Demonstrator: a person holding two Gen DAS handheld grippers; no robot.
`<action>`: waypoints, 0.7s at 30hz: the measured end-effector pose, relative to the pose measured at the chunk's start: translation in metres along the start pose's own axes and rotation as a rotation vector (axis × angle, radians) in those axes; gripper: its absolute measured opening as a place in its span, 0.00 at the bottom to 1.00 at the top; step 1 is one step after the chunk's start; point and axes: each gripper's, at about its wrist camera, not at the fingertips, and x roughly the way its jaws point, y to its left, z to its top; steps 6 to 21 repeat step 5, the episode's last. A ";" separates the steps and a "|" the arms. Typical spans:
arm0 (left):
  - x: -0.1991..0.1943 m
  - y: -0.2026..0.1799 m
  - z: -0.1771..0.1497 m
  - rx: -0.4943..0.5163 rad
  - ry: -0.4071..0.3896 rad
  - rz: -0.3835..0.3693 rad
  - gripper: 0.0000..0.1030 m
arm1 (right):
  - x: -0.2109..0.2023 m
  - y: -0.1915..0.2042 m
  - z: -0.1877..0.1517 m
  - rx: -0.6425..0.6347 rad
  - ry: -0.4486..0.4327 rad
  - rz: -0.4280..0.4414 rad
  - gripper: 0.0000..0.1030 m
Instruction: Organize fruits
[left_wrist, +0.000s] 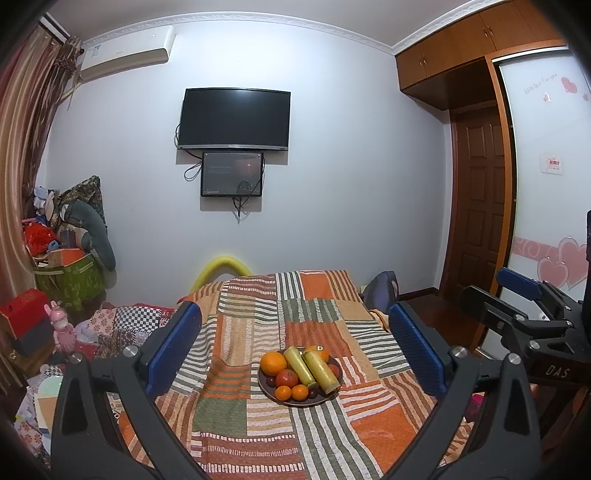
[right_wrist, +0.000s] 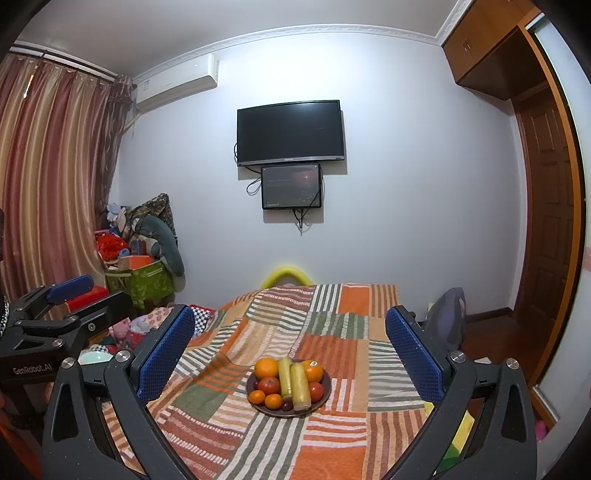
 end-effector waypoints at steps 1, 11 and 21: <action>0.000 0.000 0.000 0.000 0.001 -0.002 1.00 | 0.000 0.000 0.000 0.000 0.001 0.000 1.00; 0.003 0.000 -0.001 -0.010 0.011 -0.011 1.00 | 0.000 0.000 0.001 0.000 0.003 -0.001 1.00; 0.003 0.000 -0.001 -0.010 0.011 -0.011 1.00 | 0.000 0.000 0.001 0.000 0.003 -0.001 1.00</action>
